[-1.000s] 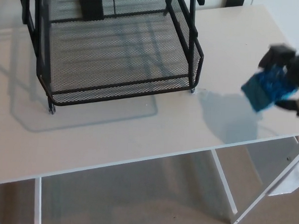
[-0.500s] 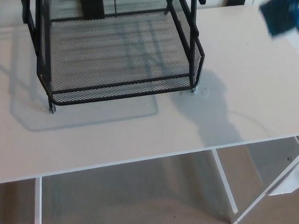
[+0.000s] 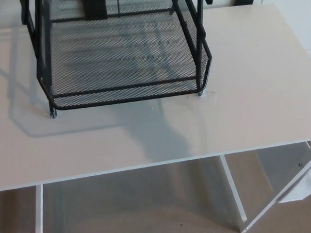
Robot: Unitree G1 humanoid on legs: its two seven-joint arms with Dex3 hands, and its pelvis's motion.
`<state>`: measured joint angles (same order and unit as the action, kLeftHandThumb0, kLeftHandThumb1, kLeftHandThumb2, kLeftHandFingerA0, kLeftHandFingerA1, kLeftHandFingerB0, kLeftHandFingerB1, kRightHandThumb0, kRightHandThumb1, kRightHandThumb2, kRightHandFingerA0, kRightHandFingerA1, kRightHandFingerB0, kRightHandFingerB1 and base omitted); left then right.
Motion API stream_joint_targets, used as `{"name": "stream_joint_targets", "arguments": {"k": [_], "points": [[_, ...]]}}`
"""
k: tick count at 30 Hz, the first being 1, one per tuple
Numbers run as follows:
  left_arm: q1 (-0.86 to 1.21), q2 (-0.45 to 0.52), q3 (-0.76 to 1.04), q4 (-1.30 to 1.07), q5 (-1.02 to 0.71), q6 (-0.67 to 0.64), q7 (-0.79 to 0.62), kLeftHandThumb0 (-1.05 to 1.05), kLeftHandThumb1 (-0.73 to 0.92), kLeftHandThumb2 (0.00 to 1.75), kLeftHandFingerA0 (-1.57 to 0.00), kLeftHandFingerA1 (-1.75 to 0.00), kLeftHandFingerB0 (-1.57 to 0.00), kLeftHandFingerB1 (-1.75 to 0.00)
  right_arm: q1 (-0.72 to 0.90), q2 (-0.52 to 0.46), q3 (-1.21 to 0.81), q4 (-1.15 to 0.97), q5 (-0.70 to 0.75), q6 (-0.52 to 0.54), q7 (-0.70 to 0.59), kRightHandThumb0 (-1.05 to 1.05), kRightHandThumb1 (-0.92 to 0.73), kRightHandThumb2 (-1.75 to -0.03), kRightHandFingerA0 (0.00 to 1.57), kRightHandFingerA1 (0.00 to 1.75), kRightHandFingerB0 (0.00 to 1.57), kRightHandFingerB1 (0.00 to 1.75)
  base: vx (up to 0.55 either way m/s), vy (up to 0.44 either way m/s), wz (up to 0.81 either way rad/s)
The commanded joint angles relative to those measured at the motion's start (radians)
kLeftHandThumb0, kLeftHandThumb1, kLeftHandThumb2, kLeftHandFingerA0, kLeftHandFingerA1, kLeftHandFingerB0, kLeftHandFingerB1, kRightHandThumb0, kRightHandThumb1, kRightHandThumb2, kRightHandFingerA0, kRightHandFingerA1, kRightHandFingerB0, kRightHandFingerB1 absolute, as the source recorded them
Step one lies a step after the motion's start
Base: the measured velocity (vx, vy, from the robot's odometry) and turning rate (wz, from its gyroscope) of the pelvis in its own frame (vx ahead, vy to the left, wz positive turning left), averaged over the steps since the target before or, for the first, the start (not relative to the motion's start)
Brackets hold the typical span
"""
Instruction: The robot walks towards a desk on which a file tray is kept in the middle and a cube is kept to its right. The robot lifts the cube using its right hand and places it on the file tray.
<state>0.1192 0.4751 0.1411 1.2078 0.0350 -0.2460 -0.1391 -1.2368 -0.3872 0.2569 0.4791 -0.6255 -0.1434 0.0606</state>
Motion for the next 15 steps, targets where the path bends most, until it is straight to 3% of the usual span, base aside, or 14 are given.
{"name": "stream_joint_targets", "arguments": {"k": [1, 15], "points": [[-0.004, 0.006, -0.009, 0.014, 0.014, -0.032, 0.018, -0.44, 0.63, 1.05, -0.52, -0.71, -0.30, -0.57, -0.021, 0.033, 0.014, -0.025, -0.009, 0.068, 0.028, -0.25, -0.67, -0.71, 0.81, 1.74, 0.78, 1.30, 0.00, 0.000, 0.07], [-0.006, 0.007, -0.013, 0.018, 0.011, -0.034, 0.020, -0.44, 0.63, 1.05, -0.52, -0.71, -0.30, -0.57, -0.019, 0.034, 0.017, -0.036, -0.009, 0.085, 0.033, -0.25, -0.67, -0.71, 0.81, 1.74, 0.78, 1.30, 0.00, 0.000, 0.01]]}}
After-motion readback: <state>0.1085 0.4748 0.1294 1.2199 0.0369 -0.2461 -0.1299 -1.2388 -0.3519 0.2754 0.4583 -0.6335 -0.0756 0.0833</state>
